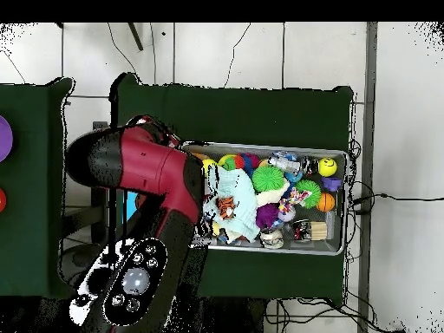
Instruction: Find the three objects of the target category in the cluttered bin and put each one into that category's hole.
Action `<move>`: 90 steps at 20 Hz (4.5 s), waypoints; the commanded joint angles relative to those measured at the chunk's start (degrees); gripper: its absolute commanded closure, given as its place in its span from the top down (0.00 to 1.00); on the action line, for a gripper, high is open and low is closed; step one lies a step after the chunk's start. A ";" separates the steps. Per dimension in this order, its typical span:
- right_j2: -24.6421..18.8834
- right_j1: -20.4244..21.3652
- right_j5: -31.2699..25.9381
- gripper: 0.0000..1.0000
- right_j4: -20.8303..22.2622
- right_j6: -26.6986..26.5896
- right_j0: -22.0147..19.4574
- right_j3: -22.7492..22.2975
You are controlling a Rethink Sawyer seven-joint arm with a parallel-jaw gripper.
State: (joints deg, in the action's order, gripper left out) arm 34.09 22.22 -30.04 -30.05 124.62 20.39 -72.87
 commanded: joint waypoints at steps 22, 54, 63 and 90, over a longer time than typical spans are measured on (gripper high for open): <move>-11.40 -5.20 3.04 0.00 -0.85 12.52 -0.51 -5.94; -13.64 -5.20 -6.87 0.00 -0.92 9.94 -2.35 -5.92; -14.02 -5.04 -10.88 0.00 -0.43 10.48 -1.76 -6.58; -22.62 -1.25 -0.04 0.00 -2.97 7.60 -5.03 -13.61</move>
State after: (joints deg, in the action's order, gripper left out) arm 21.62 22.02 -32.99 -30.75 124.62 17.76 -79.31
